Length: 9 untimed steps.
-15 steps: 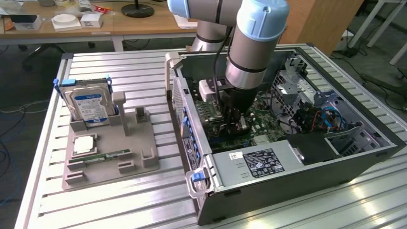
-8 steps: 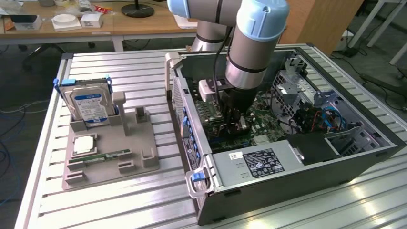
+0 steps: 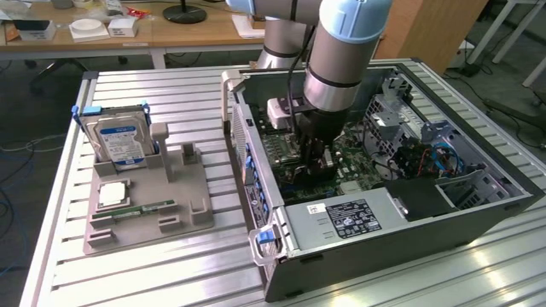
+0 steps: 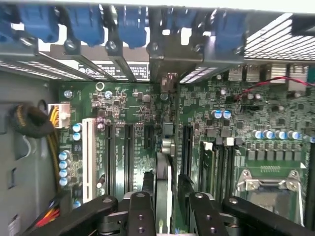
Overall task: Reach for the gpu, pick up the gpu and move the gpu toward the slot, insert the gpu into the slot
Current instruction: 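Insert the gpu into the slot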
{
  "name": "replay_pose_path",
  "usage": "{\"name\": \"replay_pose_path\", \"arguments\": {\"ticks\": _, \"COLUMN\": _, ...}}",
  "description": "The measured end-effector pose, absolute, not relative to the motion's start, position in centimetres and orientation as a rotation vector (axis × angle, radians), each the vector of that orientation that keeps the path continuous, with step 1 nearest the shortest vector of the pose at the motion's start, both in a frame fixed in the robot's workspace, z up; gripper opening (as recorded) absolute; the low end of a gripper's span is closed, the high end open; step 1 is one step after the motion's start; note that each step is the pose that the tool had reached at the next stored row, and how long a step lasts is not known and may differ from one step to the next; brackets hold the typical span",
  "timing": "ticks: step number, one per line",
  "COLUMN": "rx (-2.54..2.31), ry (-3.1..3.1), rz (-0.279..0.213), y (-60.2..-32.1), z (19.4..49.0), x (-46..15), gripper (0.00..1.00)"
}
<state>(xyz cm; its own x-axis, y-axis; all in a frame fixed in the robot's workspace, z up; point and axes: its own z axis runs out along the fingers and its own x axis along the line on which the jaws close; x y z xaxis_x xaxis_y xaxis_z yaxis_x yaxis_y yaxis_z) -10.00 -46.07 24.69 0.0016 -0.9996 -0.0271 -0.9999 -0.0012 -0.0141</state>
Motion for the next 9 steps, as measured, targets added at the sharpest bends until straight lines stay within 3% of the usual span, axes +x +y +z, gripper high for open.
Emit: {"name": "replay_pose_path", "arguments": {"ticks": 9, "rx": -2.201, "ry": 2.198, "rz": 0.012, "y": -46.1, "z": 26.8, "x": -10.0, "gripper": 0.32}}
